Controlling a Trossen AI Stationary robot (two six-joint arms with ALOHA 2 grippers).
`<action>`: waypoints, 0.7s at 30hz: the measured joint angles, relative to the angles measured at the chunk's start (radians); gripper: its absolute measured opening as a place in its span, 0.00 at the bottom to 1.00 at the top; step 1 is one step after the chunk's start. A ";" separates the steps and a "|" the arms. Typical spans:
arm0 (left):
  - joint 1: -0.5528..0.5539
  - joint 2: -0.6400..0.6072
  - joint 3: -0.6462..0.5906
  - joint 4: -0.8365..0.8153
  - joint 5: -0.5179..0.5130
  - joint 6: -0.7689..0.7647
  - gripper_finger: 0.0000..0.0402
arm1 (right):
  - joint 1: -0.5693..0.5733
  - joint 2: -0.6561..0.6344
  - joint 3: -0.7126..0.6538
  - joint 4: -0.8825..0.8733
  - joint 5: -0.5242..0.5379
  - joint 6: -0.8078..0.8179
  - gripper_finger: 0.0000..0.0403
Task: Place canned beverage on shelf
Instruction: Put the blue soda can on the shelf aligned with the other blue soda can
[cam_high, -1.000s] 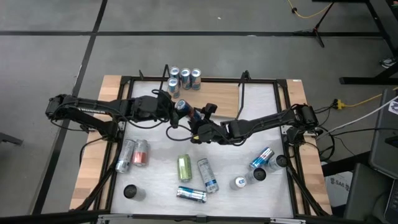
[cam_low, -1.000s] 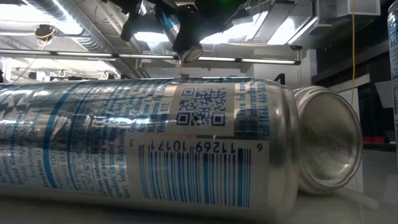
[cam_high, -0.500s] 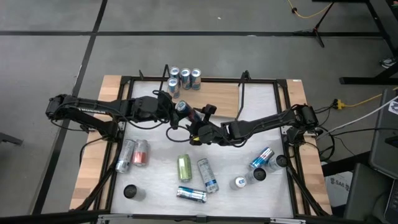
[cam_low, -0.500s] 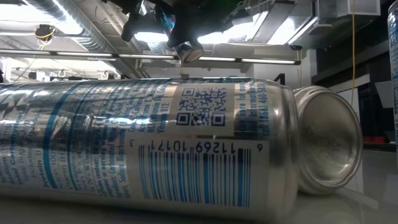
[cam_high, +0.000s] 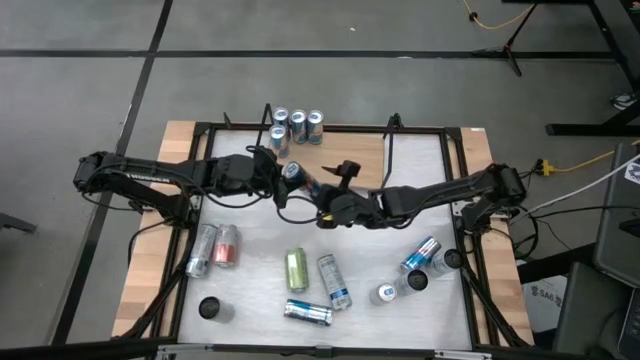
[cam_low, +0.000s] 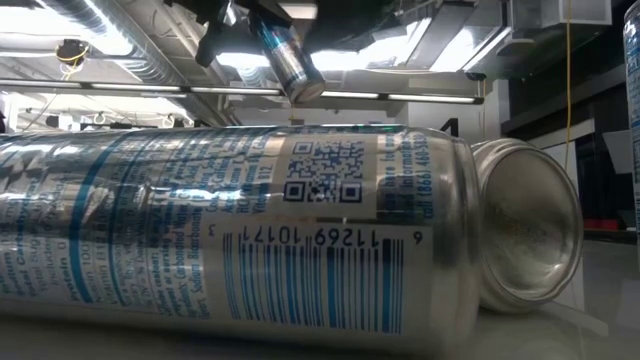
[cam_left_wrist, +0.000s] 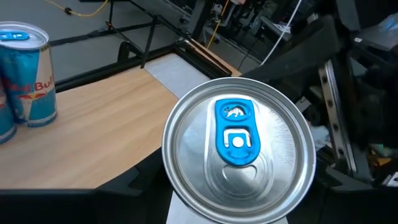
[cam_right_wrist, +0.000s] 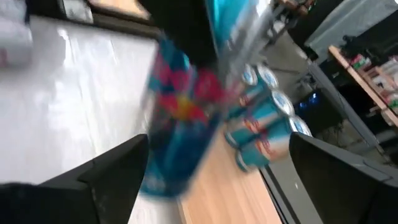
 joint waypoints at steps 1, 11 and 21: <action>0.004 0.000 0.000 0.000 0.004 0.007 0.53 | 0.000 -0.012 0.000 -0.040 0.000 0.018 0.93; 0.063 0.000 0.000 0.001 0.043 0.166 0.53 | -0.042 -0.144 0.000 -0.414 -0.126 0.200 0.93; 0.233 0.052 0.000 0.012 0.228 0.322 0.53 | -0.235 -0.155 -0.002 -0.409 -0.649 0.112 0.93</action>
